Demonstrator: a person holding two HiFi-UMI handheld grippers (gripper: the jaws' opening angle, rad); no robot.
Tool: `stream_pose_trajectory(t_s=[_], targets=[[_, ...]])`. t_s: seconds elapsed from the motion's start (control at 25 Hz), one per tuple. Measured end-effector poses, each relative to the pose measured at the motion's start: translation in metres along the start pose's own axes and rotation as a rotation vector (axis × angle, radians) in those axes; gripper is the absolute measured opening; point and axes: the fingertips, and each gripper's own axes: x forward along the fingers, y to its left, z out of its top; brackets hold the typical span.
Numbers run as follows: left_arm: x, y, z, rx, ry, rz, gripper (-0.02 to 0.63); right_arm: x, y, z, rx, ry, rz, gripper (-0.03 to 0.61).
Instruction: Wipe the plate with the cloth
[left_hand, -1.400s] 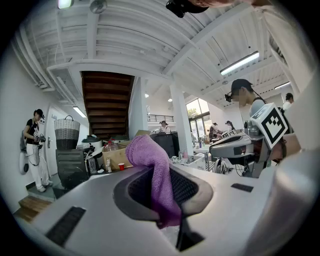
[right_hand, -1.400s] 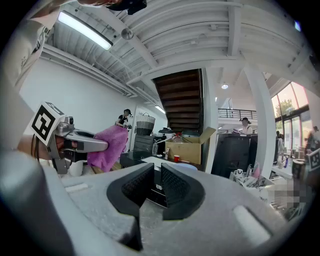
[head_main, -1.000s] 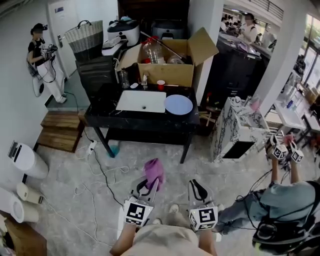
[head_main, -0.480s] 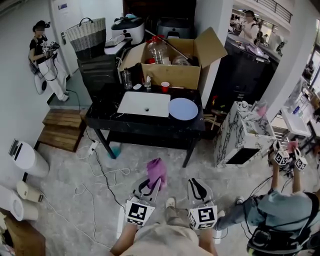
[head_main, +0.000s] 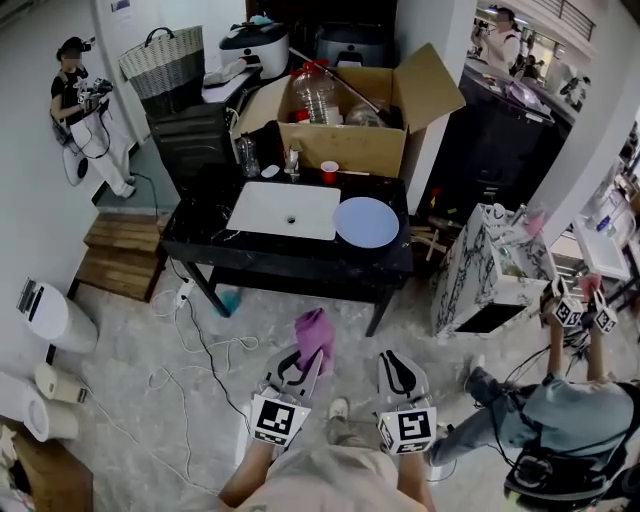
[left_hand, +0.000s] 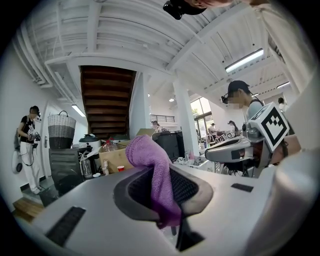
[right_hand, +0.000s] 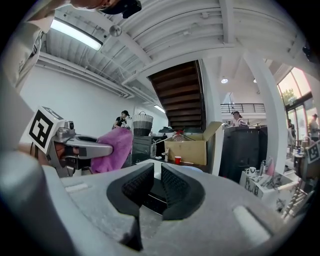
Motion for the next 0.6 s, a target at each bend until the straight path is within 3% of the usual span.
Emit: stream_pose_trajectory(t_s=[0.6], targets=[[0.097,0.026,0.016,0.011,0.022,0.046,0.058,0.073,-0.081,0.011,0.010,0.010,0.038,0.043]])
